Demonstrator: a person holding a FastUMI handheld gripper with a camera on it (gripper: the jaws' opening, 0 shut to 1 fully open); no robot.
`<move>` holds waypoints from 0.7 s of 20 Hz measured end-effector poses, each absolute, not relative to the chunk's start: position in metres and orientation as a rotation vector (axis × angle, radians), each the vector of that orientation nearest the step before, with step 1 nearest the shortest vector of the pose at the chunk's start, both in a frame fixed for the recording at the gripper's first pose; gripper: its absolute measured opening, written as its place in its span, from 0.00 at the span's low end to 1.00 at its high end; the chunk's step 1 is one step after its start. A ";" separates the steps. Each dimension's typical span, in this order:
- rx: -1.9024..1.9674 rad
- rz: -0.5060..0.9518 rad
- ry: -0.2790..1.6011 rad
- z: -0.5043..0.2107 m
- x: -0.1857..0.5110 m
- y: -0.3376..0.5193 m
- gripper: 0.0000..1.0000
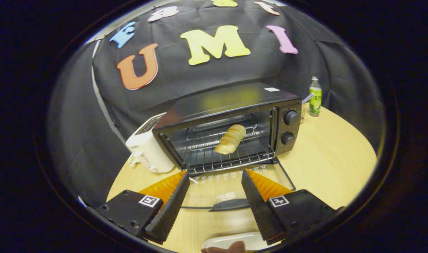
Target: Open the toaster oven, put the food inside, and close the toaster oven door.
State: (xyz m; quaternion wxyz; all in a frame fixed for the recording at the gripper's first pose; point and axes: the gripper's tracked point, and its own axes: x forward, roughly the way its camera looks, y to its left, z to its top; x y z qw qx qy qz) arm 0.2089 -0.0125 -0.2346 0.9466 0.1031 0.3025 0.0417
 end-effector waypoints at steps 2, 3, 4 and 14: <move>0.156 0.122 0.635 -0.235 0.178 -0.014 0.98; 0.130 0.139 0.644 -0.237 0.165 -0.014 0.98; 0.108 0.151 0.651 -0.240 0.154 -0.015 0.98; 0.029 0.148 0.818 -0.328 0.129 -0.029 0.99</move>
